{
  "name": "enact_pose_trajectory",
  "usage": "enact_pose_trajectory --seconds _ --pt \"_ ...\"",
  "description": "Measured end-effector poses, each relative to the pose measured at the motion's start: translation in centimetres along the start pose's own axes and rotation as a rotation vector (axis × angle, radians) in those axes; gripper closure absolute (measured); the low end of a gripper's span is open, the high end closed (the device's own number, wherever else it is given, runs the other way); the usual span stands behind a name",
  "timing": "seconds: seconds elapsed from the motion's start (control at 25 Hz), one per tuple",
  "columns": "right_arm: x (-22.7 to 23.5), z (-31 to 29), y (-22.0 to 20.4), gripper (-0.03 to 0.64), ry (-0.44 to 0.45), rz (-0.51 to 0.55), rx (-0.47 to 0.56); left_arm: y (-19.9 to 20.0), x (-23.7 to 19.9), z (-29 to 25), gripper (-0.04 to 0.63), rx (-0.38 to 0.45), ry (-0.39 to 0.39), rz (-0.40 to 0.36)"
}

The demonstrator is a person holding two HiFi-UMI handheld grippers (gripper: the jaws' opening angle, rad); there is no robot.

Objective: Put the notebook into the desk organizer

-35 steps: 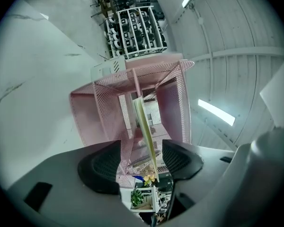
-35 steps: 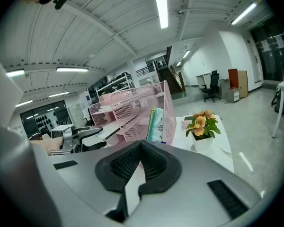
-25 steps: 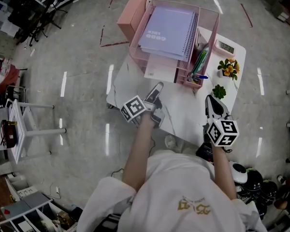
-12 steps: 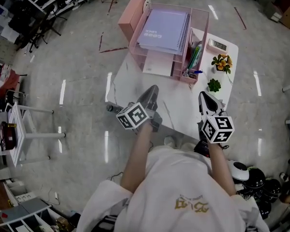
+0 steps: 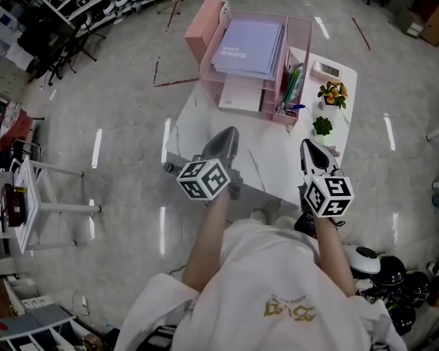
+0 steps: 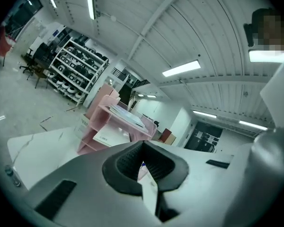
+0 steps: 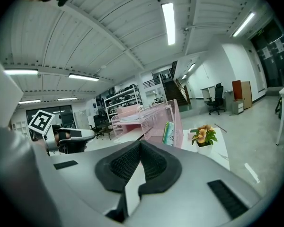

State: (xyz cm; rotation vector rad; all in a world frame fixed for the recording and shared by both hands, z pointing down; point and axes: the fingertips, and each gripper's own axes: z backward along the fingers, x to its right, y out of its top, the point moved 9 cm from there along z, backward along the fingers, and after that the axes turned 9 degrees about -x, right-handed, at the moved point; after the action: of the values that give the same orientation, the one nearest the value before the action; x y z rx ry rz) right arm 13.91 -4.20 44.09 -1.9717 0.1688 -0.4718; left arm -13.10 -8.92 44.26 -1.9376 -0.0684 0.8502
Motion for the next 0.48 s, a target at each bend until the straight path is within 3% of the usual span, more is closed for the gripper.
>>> enact_pose_trajectory --seconds 0.48 --pt "-1.0 1.1 -0.2 0.607 -0.008 0.01 0.01 -0.2 0.6 1.4 0.577 0.003 0.004 -0.037"
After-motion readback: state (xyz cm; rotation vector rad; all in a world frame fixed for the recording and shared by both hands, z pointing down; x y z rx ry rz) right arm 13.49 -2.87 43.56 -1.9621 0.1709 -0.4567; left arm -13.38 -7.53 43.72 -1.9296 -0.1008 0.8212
